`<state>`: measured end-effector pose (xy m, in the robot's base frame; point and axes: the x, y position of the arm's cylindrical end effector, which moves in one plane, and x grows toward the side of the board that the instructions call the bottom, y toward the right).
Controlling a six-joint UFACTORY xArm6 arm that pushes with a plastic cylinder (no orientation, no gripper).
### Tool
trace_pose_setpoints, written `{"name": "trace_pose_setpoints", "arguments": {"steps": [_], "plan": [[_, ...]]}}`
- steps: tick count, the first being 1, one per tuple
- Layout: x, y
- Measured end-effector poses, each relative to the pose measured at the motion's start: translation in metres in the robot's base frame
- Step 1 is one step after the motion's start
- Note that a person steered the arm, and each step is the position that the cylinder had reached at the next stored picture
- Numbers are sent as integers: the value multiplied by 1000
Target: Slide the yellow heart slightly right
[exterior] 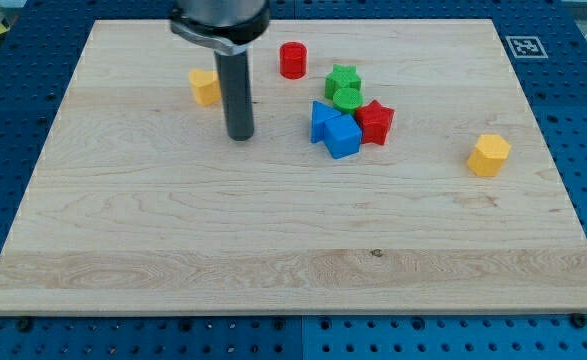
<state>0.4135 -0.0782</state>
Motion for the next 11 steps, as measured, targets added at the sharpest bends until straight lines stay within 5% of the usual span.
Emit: {"name": "trace_pose_setpoints", "arguments": {"steps": [6,11], "plan": [[-73,-78],[-86,36]]}}
